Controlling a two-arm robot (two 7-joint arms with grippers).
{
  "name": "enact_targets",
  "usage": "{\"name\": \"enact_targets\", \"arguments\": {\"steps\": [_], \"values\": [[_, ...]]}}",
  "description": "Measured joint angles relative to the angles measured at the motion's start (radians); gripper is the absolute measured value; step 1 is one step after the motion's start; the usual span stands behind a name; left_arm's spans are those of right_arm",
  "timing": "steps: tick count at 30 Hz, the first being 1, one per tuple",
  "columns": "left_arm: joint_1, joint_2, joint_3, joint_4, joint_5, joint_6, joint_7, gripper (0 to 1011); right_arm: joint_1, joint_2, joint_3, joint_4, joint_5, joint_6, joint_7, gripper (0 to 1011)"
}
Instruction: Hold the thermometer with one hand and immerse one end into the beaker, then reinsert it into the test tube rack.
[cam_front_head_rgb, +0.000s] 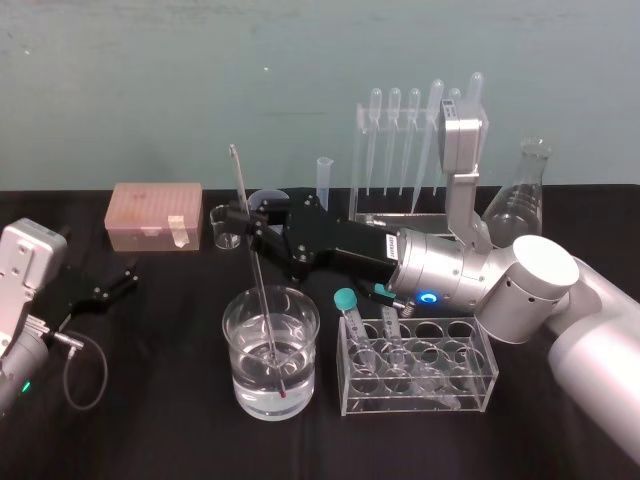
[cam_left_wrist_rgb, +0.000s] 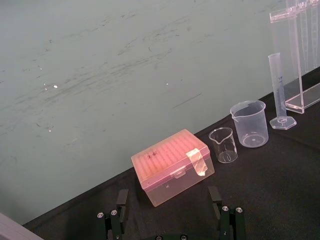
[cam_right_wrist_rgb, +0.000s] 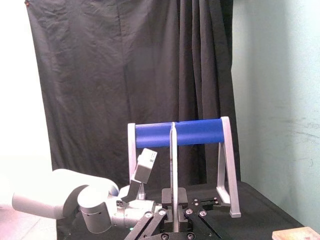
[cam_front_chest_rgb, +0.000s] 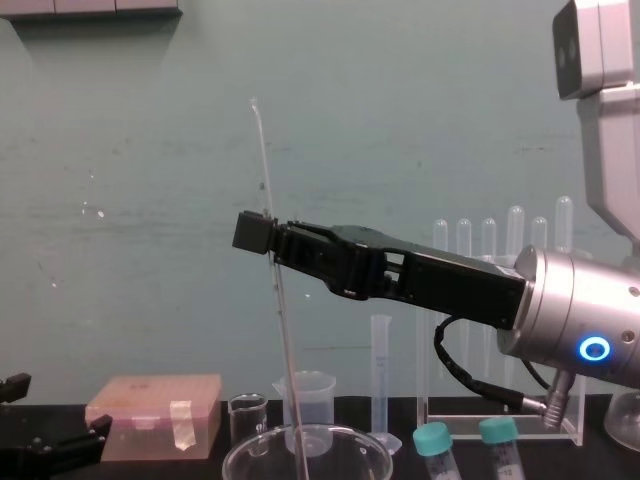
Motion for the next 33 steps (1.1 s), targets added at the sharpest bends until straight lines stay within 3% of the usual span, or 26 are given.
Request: {"name": "enact_targets", "arguments": {"steps": [11, 18, 29, 33], "values": [[0.000, 0.000, 0.000, 0.000, 0.000, 0.000, 0.000, 1008, 0.018, 0.014, 0.030, -0.052, 0.039, 0.030, -0.009, 56], [0.000, 0.000, 0.000, 0.000, 0.000, 0.000, 0.000, 1008, 0.082, 0.030, 0.077, -0.127, 0.113, 0.073, -0.015, 56], [0.000, 0.000, 0.000, 0.000, 0.000, 0.000, 0.000, 1008, 0.195, 0.053, 0.126, -0.190, 0.193, 0.144, -0.046, 56], [0.000, 0.000, 0.000, 0.000, 0.000, 0.000, 0.000, 1008, 0.210, 0.090, 0.148, -0.219, 0.219, 0.176, -0.084, 56]]}}
